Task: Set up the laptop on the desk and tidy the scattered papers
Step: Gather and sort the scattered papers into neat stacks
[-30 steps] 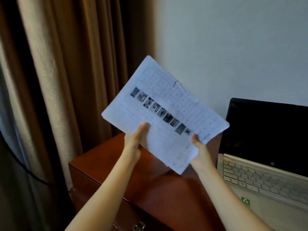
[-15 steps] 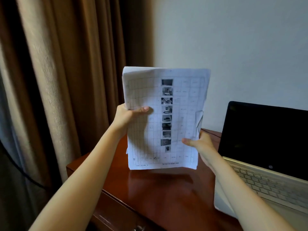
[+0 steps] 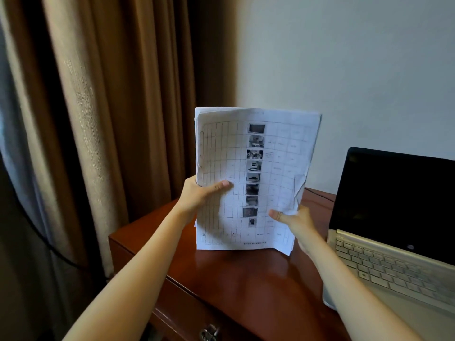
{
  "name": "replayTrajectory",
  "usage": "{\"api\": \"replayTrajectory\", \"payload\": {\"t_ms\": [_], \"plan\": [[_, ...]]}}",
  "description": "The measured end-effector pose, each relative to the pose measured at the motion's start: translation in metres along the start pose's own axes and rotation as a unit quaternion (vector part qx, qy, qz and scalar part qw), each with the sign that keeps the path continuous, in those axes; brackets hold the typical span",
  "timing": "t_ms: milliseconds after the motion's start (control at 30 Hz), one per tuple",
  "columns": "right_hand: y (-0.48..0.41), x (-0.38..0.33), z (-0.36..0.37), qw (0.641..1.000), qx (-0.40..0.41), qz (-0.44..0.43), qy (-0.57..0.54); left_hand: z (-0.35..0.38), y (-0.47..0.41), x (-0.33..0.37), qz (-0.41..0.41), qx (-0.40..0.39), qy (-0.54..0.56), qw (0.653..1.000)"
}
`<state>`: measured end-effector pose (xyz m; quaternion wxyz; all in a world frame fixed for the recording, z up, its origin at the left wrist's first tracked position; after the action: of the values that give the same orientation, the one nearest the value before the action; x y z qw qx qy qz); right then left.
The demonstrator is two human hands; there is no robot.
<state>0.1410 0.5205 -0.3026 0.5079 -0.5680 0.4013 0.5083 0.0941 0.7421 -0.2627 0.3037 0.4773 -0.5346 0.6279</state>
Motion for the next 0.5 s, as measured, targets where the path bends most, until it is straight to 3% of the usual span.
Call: {"api": "replayTrajectory", "payload": {"t_ms": [167, 300, 400, 500], "plan": [[-0.001, -0.011, 0.014, 0.999, -0.036, -0.002, 0.009, -0.013, -0.004, 0.009, -0.016, 0.032, 0.056, 0.998], [-0.003, -0.017, 0.024, 0.997, -0.070, 0.026, 0.016, -0.030, -0.003, 0.004, -0.076, 0.098, 0.055, 0.991], [0.002, -0.010, 0.039, 0.991, -0.115, 0.062, 0.001, -0.046, -0.003, 0.002, -0.155, 0.086, 0.009, 0.984], [0.003, 0.003, 0.055, 0.991, -0.107, 0.080, -0.013, -0.062, -0.004, -0.004, -0.224, 0.074, -0.054, 0.970]]}}
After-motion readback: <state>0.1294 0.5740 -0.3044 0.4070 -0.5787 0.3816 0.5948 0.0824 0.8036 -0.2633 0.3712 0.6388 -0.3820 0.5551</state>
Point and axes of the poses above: each hand's wrist, its own y-axis away from the middle knuckle, its own z-axis out of the palm, x = y × z, the point moved 3 cm from there along -y, towards the middle knuckle, and after that the axes turned 2 degrees about -y, right-handed, at the moved point
